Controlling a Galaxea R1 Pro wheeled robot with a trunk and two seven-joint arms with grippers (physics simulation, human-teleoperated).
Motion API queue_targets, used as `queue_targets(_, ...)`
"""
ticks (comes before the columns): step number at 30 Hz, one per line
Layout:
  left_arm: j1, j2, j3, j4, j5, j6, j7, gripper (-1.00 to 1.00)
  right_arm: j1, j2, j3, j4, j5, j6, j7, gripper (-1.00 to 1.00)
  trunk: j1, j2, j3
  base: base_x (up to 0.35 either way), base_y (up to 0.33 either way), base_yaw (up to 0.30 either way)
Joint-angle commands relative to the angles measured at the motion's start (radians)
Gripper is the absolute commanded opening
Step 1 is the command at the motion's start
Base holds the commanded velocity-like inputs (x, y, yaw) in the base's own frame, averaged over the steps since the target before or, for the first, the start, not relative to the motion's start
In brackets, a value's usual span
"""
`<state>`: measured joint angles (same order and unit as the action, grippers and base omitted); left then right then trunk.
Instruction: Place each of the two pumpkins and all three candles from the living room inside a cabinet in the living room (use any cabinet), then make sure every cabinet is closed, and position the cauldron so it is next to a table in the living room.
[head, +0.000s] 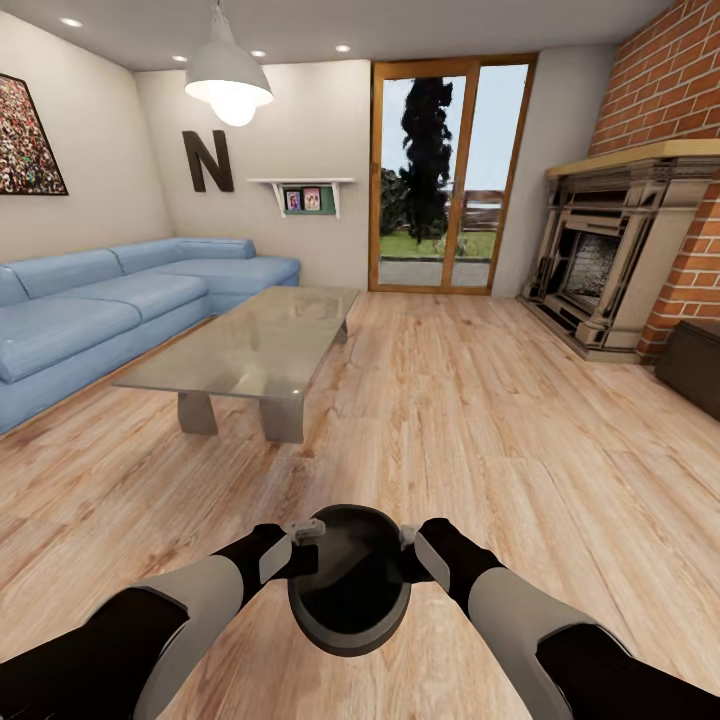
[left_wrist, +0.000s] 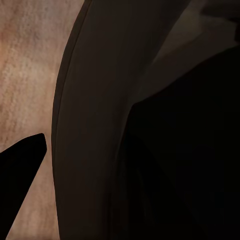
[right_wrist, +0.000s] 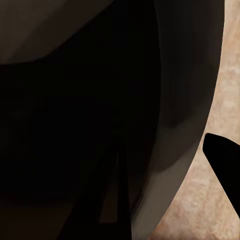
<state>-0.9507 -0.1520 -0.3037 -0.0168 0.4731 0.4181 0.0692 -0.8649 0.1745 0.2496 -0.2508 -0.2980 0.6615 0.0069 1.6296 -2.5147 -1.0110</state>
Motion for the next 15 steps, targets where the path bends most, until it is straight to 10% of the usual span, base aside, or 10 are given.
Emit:
queue_targets(1, -0.001, 0.006, -0.028, -0.003, -0.013, 0.005, 0.009, -1.00, -0.001, 0.000, 0.011, 0.001, 0.003, 0.004, -0.001, -1.00, 0.000, -0.001, -0.001, 0.000, 0.000, 0.000)
queue_targets(15, -0.001, 0.006, -0.028, -0.003, -0.013, 0.005, 0.009, -1.00, 0.000, 0.000, 0.011, 0.001, 0.003, 0.004, 0.001, -1.00, 0.000, -0.001, -0.001, 0.001, 0.007, 0.000)
